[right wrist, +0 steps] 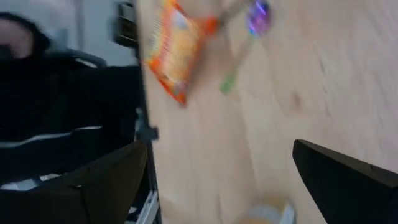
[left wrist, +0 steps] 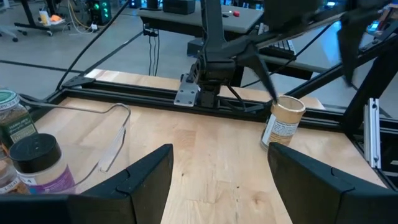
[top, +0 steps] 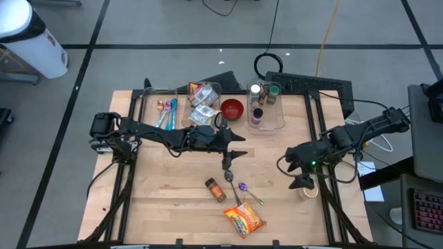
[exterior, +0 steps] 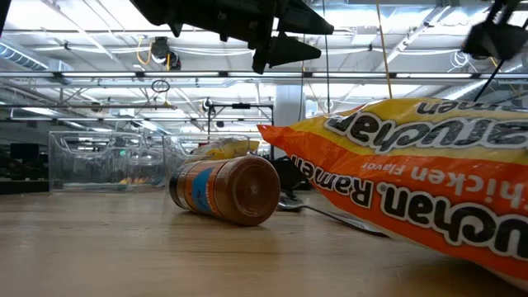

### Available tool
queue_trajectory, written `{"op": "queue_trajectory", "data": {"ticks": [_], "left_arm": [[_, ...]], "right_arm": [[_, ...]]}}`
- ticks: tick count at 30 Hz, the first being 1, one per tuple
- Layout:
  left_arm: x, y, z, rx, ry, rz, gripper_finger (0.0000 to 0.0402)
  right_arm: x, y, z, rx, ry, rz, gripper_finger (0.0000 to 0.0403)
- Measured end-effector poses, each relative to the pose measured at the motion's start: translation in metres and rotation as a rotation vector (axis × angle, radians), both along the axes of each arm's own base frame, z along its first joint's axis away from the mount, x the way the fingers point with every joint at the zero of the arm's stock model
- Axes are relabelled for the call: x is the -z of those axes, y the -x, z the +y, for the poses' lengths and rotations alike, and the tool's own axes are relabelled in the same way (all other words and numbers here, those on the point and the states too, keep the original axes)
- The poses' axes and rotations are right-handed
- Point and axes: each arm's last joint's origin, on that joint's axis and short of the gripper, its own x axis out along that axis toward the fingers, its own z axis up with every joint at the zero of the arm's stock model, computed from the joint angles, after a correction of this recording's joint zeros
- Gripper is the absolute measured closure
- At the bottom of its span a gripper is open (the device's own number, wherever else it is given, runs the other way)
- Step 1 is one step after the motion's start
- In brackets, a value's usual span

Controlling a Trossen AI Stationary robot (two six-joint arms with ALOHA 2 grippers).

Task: Pick & Place Food Item
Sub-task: Put the gold seasoning bottle into the right transparent bin

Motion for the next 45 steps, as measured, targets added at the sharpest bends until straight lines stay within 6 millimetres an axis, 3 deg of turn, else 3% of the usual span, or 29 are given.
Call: {"op": "queue_trajectory", "data": {"ticks": [4, 13, 21, 30, 36, 45], "left_arm": [[0.000, 0.000, 0.000, -0.004, 0.020, 0.000, 0.0130], [0.000, 0.000, 0.000, -0.009, 0.044, 0.000, 0.0130], [0.000, 0.000, 0.000, -0.009, 0.047, -0.001, 0.0130], [0.000, 0.000, 0.001, -0.026, 0.042, -0.003, 0.0130], [0.000, 0.000, 0.002, -0.066, 0.029, -0.004, 0.0130], [0.000, 0.000, 0.002, -0.066, 0.025, -0.004, 0.0130]], "right_arm": [[-0.011, -0.001, 0.002, -0.070, 0.002, -0.161, 0.0003], [-0.015, 0.017, 0.017, -0.199, 0.090, -0.247, 0.0005], [0.004, 0.040, 0.030, -0.303, 0.274, -0.049, 0.0005], [0.024, 0.043, 0.046, -0.377, 0.481, 0.077, 0.0005], [0.030, 0.042, 0.055, -0.390, 0.494, 0.117, 0.0005], [0.027, 0.044, 0.067, -0.378, 0.376, 0.096, 0.0006]]}}
